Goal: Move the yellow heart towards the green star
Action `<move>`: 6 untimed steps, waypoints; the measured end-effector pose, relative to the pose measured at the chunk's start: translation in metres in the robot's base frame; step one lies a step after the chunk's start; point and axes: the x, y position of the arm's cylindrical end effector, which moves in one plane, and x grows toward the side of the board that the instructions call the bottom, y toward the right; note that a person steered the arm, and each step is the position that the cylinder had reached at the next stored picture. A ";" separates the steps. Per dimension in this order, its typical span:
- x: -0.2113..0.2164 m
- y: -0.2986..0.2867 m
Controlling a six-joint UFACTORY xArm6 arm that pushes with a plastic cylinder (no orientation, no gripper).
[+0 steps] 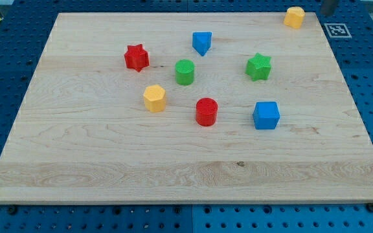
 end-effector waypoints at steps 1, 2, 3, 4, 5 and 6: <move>0.000 0.000; 0.001 -0.016; 0.000 -0.036; 0.000 -0.047; 0.000 -0.063; 0.001 -0.078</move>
